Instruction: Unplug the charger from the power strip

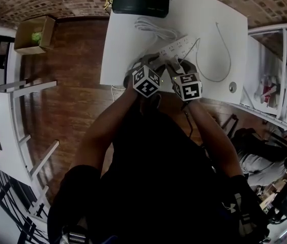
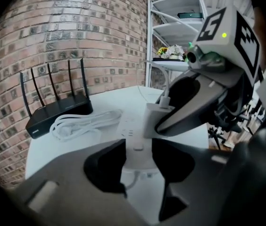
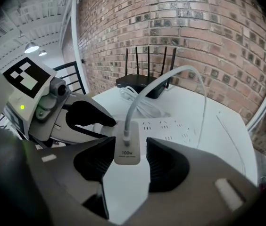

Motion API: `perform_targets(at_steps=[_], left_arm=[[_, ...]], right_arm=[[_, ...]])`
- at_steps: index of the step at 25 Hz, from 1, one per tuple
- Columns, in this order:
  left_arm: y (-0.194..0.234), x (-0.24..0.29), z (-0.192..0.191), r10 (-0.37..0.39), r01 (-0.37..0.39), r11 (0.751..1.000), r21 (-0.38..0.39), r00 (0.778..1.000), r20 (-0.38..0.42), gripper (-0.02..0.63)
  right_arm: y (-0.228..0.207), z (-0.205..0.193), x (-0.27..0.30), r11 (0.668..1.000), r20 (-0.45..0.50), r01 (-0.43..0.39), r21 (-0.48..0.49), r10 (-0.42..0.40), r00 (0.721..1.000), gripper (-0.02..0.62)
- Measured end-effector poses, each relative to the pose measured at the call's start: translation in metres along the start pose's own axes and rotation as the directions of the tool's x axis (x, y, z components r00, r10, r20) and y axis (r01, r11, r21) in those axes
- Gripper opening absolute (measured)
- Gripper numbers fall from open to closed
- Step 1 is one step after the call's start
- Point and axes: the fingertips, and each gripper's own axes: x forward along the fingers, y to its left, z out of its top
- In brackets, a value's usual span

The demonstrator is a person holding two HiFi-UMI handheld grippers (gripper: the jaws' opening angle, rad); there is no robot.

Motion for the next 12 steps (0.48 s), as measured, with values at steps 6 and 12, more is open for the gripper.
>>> perform_targets(at_steps=[6,12], left_arm=[[-0.0007,0.0001,-0.0001,-0.011,0.011,1.0,-0.012,0.999,0.03,0.176],[-0.0006,0.0002,-0.0006,-0.019,0.019,1.0,-0.014,0.999,0.03,0.176]], right_arm=[[-0.0006,-0.0029,0.0039,1.0,-0.025,0.008,-0.008,-0.008,1.0,0.183],[0.0044,-0.0001,0.0049,1.0,-0.027,-0.005,-0.018,0.004,1.0,0.143]])
